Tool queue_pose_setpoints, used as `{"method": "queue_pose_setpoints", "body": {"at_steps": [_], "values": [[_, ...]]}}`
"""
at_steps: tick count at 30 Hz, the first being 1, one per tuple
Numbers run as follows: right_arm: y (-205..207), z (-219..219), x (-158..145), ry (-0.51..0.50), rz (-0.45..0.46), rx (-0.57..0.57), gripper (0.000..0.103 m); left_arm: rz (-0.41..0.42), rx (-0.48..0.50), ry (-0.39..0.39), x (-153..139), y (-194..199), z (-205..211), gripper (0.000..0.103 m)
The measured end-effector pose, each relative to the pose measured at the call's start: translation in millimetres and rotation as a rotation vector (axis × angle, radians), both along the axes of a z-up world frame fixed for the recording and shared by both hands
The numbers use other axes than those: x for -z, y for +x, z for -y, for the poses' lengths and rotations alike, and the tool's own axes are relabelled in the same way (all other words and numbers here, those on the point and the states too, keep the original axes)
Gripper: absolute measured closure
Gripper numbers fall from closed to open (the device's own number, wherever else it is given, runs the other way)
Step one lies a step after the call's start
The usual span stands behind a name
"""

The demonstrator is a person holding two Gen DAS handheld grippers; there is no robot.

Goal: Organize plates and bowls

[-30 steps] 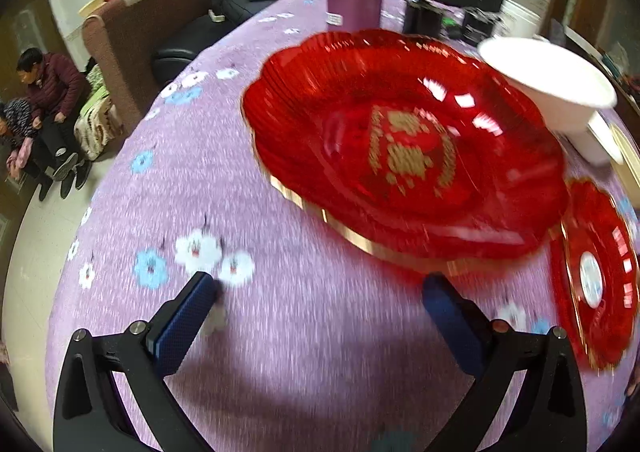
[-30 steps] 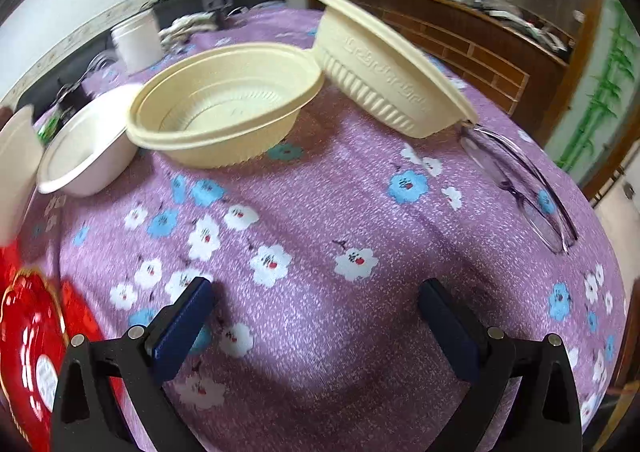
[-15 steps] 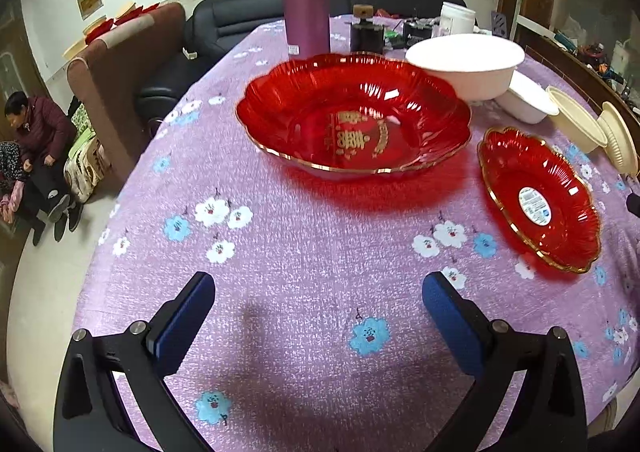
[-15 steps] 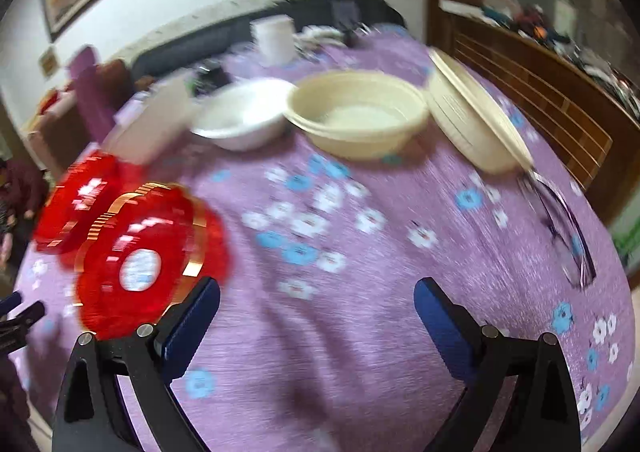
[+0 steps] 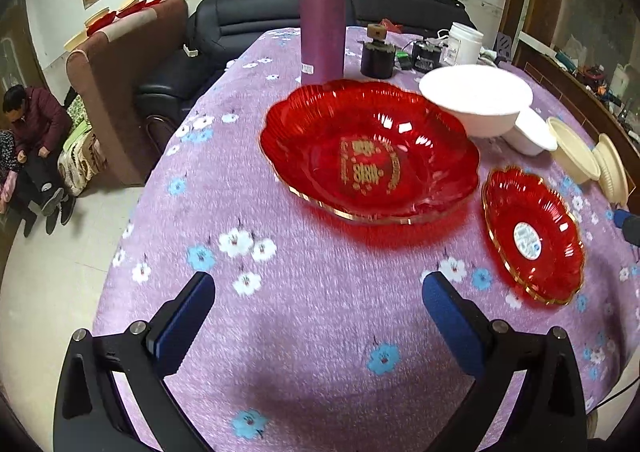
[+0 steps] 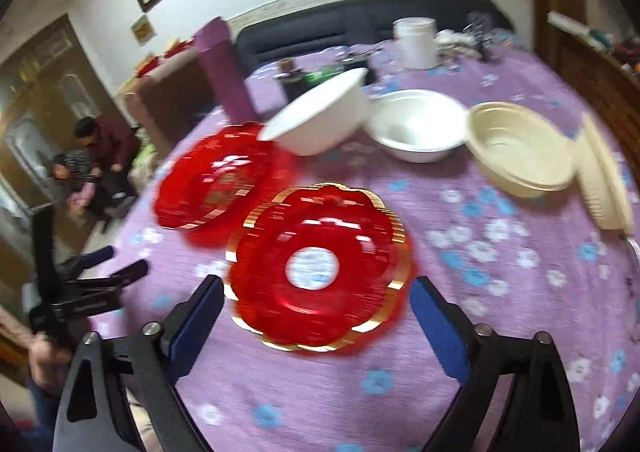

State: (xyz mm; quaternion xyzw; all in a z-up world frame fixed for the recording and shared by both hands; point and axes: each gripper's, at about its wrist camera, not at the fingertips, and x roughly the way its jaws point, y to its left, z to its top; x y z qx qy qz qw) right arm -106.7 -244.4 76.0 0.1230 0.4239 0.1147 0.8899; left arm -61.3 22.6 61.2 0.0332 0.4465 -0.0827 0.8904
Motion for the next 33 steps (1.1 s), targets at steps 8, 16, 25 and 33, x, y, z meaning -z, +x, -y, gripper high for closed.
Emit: {"method": "queue_pose_setpoints", "body": {"at_steps": [8,16,25,33], "values": [[49.6,-25.9,-6.1,0.092,-0.094,-0.060,0.042,-0.045,-0.022,-0.033,-11.5,38.6,-17.0,0.000],[94.9,-39.0,-0.3,0.148,-0.164,-0.059,0.068,-0.107,-0.051,-0.097,-12.3,80.9,-36.6,0.055],[132.7,-49.0,16.7,0.147,-0.223,-0.017,0.068,-0.136,-0.075,-0.040,-10.7,115.3,-32.1,0.055],[150.6,-55.7,24.9,0.127,-0.224,0.007,0.075,-0.162,-0.088,-0.045,-1.0,142.6,-33.3,0.062]]}}
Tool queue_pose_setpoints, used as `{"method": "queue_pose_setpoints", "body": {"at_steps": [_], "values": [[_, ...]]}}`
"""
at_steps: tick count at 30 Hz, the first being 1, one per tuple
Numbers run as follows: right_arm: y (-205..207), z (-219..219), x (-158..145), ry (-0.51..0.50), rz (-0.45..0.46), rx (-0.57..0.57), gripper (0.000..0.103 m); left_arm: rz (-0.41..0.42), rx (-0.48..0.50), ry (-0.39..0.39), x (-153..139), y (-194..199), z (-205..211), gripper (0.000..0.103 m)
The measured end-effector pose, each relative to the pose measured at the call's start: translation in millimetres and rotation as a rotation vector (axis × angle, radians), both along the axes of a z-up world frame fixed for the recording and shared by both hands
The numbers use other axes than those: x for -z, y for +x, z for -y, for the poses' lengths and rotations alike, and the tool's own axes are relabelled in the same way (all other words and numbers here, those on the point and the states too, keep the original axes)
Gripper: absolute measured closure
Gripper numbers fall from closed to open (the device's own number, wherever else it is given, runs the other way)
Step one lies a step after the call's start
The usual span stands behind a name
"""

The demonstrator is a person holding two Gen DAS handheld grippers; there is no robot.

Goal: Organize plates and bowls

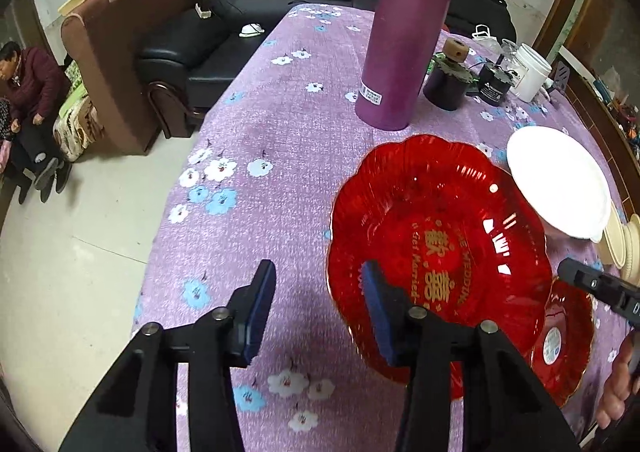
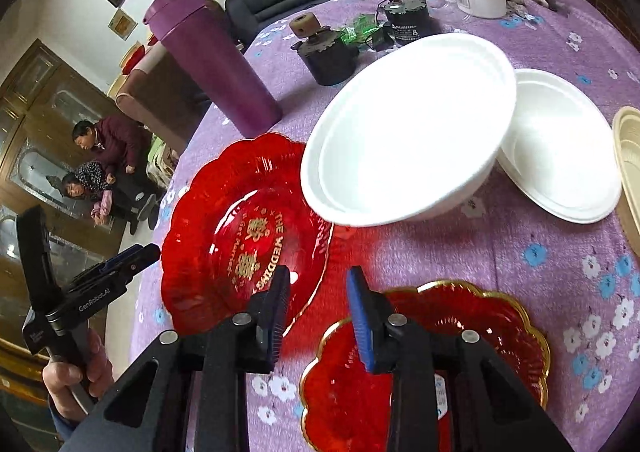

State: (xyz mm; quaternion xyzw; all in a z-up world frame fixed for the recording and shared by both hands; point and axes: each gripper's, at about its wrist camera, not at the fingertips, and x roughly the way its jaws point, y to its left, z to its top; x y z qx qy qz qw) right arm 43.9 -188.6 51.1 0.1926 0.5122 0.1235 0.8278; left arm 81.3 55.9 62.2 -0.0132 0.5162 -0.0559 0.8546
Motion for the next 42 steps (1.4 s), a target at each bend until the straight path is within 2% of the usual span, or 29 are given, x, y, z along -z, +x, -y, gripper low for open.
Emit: {"method": "queue_pose_setpoints", "body": {"at_steps": [5,9,12,13,17,26,37,42], "values": [[5.7,-6.0,7.0,-0.012,-0.010,0.001,0.075,-0.008,0.002,-0.022,8.0,10.0,0.7,0.066],[10.3,-7.1,15.4,-0.008,-0.019,0.010,0.076,-0.015,0.007,-0.060,17.1,17.2,6.0,0.087],[11.4,-7.5,22.3,0.005,-0.023,0.011,0.089,0.007,-0.017,-0.042,21.3,17.2,9.1,0.092],[11.3,-7.8,25.4,0.015,-0.022,0.011,0.092,0.020,-0.020,-0.040,21.3,15.8,9.5,0.092],[9.1,-9.1,26.0,0.008,0.005,0.011,0.092,0.039,-0.025,-0.039,19.8,9.4,8.9,0.092],[2.8,-12.4,26.7,0.031,0.002,-0.001,0.092,0.048,-0.036,-0.008,14.9,-7.2,1.7,0.092],[-25.6,-31.2,27.4,0.075,-0.007,-0.065,0.092,0.088,-0.068,-0.008,5.4,-65.3,-23.0,0.091],[-45.6,-38.3,26.3,0.100,-0.004,-0.095,0.092,0.116,-0.093,-0.027,1.2,-100.9,-31.7,0.086]]}}
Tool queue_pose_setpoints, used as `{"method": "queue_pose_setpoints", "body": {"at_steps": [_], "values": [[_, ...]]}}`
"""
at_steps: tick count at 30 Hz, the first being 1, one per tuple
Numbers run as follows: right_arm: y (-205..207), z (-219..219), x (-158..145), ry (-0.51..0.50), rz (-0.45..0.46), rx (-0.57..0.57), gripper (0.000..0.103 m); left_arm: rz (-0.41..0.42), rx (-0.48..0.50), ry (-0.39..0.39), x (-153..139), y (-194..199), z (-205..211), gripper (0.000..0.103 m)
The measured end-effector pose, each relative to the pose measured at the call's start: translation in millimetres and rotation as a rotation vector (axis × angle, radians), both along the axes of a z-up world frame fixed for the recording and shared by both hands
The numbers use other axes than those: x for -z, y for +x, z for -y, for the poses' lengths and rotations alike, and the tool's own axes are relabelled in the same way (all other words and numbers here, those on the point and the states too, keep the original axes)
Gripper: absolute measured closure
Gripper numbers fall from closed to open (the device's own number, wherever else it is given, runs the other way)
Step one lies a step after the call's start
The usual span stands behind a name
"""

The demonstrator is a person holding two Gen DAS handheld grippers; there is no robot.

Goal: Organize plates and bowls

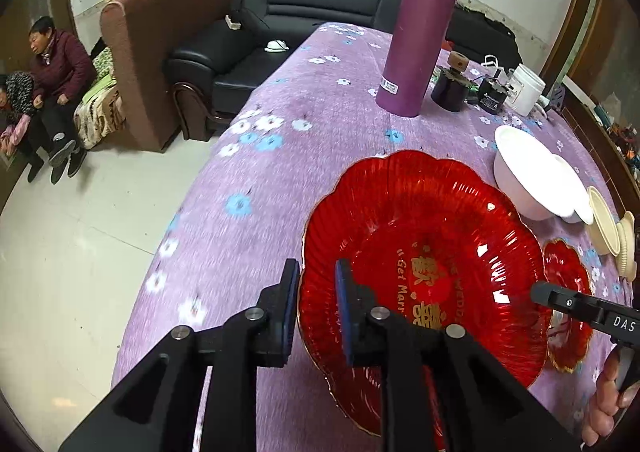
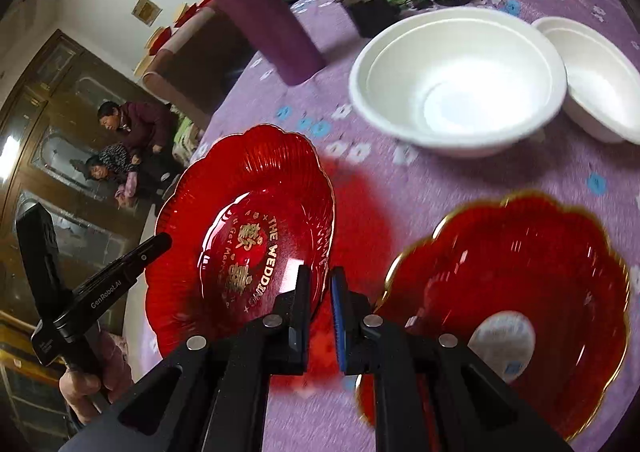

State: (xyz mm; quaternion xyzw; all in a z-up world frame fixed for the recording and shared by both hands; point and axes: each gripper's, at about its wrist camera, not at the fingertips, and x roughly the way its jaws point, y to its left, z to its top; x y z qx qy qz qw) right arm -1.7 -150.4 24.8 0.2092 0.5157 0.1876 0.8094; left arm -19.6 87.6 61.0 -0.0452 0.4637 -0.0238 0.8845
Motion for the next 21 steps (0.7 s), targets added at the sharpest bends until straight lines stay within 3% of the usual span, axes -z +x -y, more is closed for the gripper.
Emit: {"method": "queue_pose_setpoints", "body": {"at_steps": [12,14,16,18,21], "values": [[-35.1,-23.1,6.9,-0.005,0.018,-0.066,0.091,0.010,-0.070,-0.016,12.6,-38.1,-18.3,0.083],[-34.4,-25.7,6.4,-0.018,0.032,-0.074,0.089,0.021,-0.087,-0.012,12.6,-41.1,-17.8,0.078],[-37.5,-27.6,3.5,-0.042,0.057,-0.088,0.088,0.055,-0.099,0.005,8.9,-46.7,-14.5,0.067],[-42.0,-25.9,-1.0,-0.051,0.078,-0.086,0.088,0.105,-0.124,0.043,1.3,-57.1,-11.0,0.066],[-58.4,-11.2,-10.0,-0.076,0.148,-0.079,0.088,0.183,-0.154,0.098,-9.4,-71.7,-5.3,0.049]]}}
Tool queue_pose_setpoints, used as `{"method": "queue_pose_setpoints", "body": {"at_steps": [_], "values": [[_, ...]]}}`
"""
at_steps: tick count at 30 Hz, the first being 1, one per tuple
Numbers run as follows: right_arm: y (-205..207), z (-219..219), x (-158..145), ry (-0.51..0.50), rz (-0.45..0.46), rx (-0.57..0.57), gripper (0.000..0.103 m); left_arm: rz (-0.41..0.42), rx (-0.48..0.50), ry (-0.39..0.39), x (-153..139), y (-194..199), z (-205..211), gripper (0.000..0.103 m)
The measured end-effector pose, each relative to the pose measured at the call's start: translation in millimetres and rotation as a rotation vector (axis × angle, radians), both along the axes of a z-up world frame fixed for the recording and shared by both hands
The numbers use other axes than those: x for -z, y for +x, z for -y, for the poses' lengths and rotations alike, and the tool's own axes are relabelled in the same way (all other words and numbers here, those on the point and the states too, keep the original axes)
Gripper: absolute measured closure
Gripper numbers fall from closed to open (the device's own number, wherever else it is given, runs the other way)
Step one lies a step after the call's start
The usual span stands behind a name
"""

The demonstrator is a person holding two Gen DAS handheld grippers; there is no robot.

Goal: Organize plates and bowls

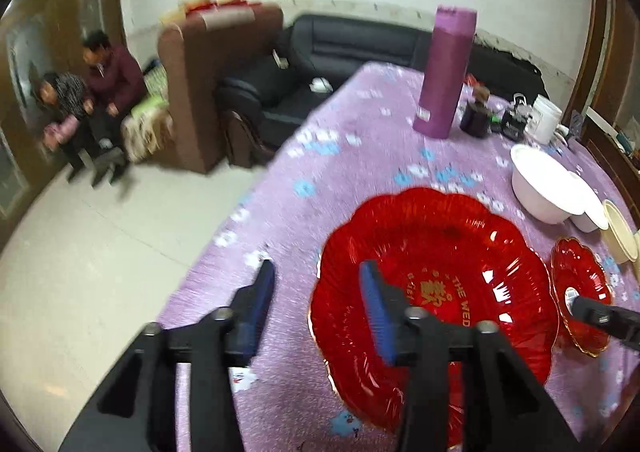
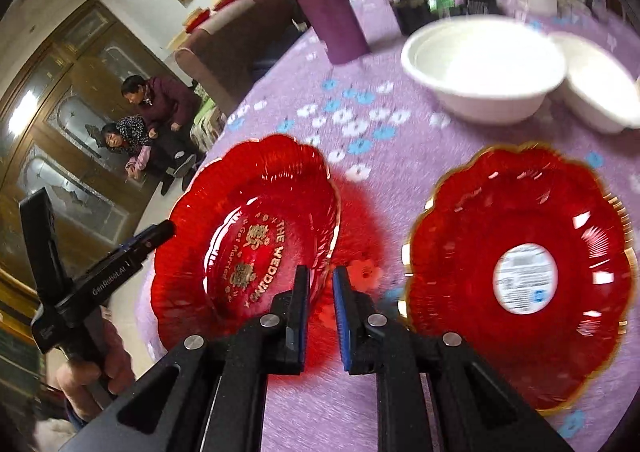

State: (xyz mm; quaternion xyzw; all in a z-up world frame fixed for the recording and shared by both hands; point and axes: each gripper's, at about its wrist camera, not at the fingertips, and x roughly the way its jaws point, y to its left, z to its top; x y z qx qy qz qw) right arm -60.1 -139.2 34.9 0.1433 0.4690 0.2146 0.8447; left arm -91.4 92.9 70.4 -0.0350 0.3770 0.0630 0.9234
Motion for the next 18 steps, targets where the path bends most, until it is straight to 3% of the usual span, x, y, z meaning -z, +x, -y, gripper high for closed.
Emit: {"method": "queue_pose_setpoints", "body": {"at_steps": [3,7,13,18], "values": [[-18.4,30.4,-10.2,0.052,0.053,0.028,0.088,0.046,-0.031,0.026,-7.1,-10.9,6.7,0.047],[-44.8,74.7,-16.0,0.040,0.137,0.119,0.088,0.124,0.043,0.035,-21.2,-30.2,40.4,0.047],[-69.5,142.3,-1.7,0.035,0.186,0.333,0.089,0.178,0.336,0.074,-24.1,-55.6,139.1,0.047],[-71.6,169.6,8.9,0.055,0.165,0.402,0.089,0.084,0.561,0.031,3.2,-61.0,202.7,0.047]]}}
